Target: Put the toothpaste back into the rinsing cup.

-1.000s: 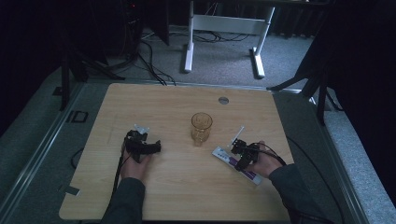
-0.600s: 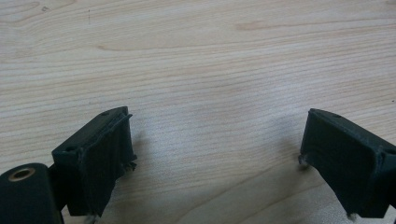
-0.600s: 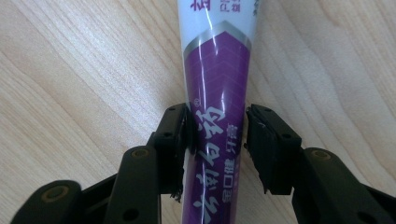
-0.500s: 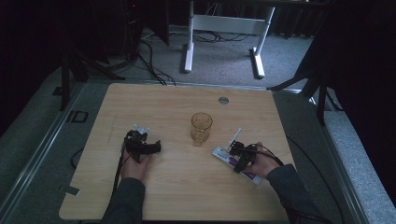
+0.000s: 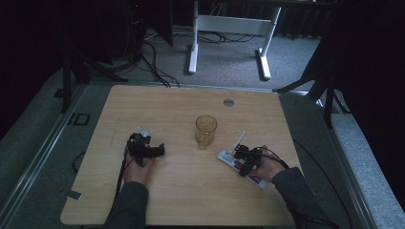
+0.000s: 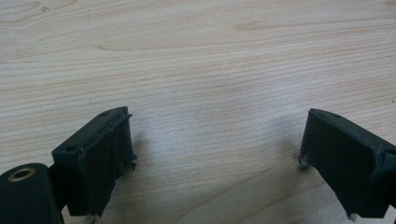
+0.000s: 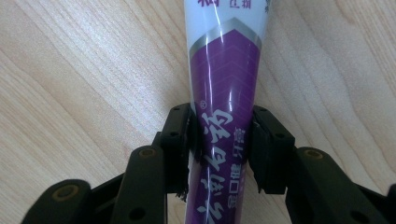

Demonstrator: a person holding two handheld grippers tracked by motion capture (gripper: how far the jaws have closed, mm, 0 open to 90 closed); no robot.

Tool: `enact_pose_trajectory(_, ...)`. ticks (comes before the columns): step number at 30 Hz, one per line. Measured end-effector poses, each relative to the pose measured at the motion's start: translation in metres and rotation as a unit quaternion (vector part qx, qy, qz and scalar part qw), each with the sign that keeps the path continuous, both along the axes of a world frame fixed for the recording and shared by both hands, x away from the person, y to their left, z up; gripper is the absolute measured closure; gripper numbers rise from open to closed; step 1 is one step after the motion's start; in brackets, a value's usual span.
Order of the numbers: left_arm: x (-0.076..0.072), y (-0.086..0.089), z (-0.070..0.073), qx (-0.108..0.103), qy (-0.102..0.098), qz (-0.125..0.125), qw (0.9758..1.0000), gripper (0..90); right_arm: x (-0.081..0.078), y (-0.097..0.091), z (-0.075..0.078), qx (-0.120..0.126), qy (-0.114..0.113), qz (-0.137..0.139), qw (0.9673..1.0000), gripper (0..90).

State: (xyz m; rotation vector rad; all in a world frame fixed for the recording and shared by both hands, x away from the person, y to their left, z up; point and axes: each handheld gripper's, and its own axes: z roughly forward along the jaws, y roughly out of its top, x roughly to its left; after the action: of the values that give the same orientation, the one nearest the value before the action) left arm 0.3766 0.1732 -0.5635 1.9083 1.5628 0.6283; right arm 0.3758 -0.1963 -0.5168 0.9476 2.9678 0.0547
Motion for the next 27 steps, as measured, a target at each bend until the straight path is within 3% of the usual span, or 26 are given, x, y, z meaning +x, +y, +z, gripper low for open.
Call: enact_pose_trajectory(27, 0.0, 0.0, 0.0, 0.0, 0.0, 0.0, 1.0, 9.0, -0.0048, 0.0001, 0.0061, 0.002, -0.005, 0.01, 0.9999, 71.5)
